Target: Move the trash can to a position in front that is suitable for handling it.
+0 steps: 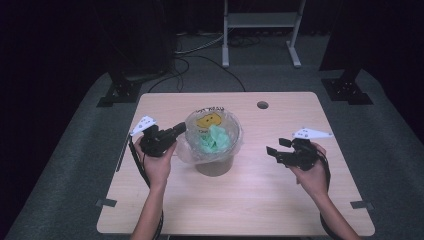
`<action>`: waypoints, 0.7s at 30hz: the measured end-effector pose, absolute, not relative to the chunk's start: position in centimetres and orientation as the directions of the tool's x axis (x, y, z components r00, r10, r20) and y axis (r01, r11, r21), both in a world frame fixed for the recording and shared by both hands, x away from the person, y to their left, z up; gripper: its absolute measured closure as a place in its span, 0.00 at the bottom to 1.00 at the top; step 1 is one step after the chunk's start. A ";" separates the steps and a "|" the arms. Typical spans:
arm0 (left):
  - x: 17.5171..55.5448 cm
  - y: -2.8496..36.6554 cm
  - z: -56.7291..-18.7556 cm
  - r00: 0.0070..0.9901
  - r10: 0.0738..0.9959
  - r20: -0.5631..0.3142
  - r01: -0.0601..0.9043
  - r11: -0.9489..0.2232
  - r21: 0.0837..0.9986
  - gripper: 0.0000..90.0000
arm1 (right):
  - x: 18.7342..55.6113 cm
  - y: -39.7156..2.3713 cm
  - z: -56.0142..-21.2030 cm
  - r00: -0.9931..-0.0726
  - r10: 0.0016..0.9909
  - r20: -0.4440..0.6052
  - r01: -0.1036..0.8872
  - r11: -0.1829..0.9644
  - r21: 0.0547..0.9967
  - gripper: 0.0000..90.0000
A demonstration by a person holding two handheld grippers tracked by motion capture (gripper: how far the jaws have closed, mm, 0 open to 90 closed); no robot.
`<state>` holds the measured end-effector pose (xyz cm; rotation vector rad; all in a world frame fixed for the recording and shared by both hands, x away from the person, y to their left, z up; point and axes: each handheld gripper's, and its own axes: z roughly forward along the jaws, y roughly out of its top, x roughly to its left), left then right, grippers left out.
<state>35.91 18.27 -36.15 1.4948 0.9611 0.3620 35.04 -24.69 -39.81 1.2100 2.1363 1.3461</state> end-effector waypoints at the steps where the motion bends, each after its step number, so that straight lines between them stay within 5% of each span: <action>1: 35.8 18.2 -36.1 0.604 0.736 -0.305 0.344 0.105 0.933 0.99 | 35.3 -24.3 -39.2 -0.588 0.795 0.151 0.472 0.186 0.862 0.38; 9: 35.4 18.5 -35.7 0.621 0.714 -0.322 0.335 0.130 0.933 0.99 | 37.1 -20.9 -35.5 -0.617 0.765 0.185 0.432 0.133 0.892 0.41; 21: 35.3 18.4 -35.6 0.614 0.730 -0.299 0.323 0.113 0.940 0.98 | 40.7 -16.9 -34.5 -0.627 0.745 0.227 0.460 0.119 0.880 0.36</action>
